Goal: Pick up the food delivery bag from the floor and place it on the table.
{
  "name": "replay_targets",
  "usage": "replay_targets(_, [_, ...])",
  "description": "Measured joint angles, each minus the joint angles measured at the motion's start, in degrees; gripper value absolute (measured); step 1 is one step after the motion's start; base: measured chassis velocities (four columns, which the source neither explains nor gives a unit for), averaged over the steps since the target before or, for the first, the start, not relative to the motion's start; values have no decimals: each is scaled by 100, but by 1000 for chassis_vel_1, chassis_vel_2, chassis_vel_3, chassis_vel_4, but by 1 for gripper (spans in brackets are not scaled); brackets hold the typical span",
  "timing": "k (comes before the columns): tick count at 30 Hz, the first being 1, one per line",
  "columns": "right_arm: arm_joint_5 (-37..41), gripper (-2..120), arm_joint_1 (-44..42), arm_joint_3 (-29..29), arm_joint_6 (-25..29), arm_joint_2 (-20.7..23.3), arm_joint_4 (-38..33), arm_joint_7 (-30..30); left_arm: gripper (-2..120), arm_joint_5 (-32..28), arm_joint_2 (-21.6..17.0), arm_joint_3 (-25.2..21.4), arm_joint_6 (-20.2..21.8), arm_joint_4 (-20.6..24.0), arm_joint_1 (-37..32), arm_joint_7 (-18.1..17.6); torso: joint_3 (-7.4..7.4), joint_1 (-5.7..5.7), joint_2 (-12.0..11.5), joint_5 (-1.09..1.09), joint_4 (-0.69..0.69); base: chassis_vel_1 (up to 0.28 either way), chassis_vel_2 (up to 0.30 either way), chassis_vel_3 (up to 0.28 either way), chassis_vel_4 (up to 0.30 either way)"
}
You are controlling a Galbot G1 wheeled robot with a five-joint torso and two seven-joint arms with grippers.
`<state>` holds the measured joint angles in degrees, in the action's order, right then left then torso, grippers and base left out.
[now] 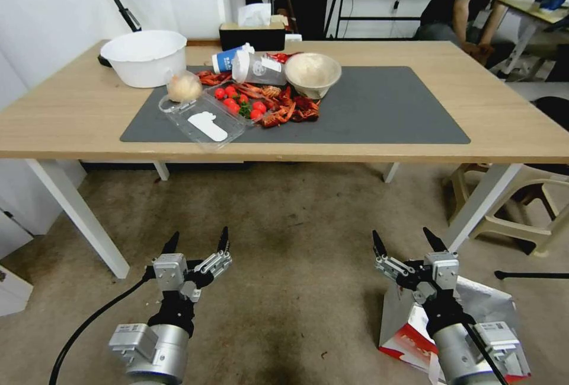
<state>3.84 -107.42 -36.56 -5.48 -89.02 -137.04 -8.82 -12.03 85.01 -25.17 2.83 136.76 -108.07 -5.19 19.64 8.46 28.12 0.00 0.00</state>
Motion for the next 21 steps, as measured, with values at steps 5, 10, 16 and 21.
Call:
replay_targets(5, [23,100,-1,-27,0,-1,-17,2,100,16,20,17,-1,-14,0,-1,-89,-50,-141,0,0,0,0,0,0])
replay_targets(10, [28,100,-1,-48,0,-1,-19,2,100,24,30,24,-1,-27,13,-1,-141,-80,-221,0,0,0,0,0,0])
replay_targets(16, [32,100,-8,-56,2,-13,-13,2,100,29,26,30,-1,-58,31,-15,-244,-136,-382,0,0,0,0,0,0])
replay_targets(21, [25,100,-7,-36,7,-21,3,2,100,30,26,26,-1,-58,36,-18,-302,-165,-468,0,0,0,0,0,0])
